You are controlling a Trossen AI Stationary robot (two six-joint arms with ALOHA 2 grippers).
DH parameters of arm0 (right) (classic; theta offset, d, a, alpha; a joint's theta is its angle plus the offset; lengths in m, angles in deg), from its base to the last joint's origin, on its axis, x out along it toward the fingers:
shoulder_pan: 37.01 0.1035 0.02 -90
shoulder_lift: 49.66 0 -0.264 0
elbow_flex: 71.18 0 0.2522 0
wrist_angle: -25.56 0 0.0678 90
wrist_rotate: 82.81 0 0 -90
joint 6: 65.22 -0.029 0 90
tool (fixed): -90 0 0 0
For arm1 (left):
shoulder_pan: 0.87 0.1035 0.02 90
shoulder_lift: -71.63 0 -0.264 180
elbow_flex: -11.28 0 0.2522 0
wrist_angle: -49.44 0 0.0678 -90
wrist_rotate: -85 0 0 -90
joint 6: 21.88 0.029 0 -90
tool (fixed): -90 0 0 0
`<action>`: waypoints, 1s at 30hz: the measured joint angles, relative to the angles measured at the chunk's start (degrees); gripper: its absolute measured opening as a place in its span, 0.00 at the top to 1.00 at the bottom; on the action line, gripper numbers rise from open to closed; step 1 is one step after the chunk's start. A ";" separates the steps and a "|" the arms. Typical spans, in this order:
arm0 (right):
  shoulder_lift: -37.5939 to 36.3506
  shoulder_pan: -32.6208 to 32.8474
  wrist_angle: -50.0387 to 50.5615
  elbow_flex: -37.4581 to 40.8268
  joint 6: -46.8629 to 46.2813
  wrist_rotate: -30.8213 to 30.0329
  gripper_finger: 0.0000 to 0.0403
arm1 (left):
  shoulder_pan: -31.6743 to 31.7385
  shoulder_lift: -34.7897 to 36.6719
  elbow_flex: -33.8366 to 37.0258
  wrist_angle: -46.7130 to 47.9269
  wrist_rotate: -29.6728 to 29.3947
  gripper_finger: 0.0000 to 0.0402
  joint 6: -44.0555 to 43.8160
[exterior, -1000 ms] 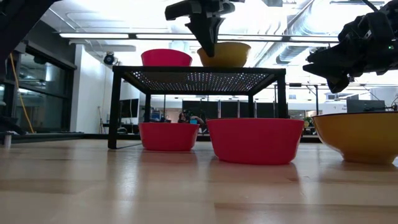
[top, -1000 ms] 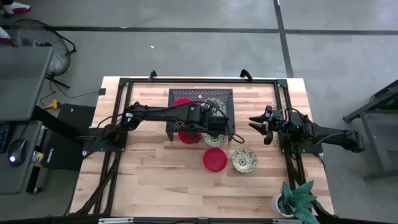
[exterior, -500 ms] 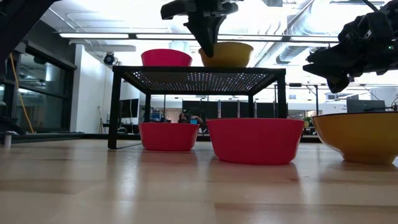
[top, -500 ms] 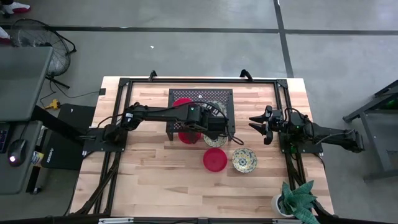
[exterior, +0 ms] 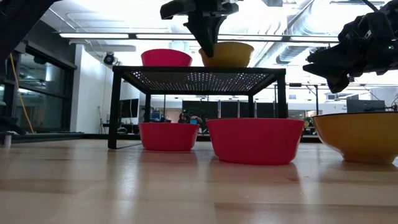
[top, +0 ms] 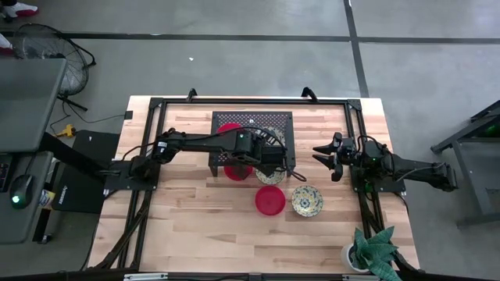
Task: Pick & Place Mini bowls
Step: Put the bottom left white patterned bowl on the shelf
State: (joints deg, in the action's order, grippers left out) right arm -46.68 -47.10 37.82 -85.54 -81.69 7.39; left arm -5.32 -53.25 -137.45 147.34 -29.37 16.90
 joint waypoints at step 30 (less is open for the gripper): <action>-0.02 -0.01 0.00 0.00 0.00 0.00 0.66 | 0.35 0.00 -0.02 -0.74 -1.77 0.85 -2.19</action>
State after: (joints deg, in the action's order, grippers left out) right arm -46.70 -47.11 37.82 -85.54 -81.69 7.39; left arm -4.96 -53.25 -137.48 146.59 -31.13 14.72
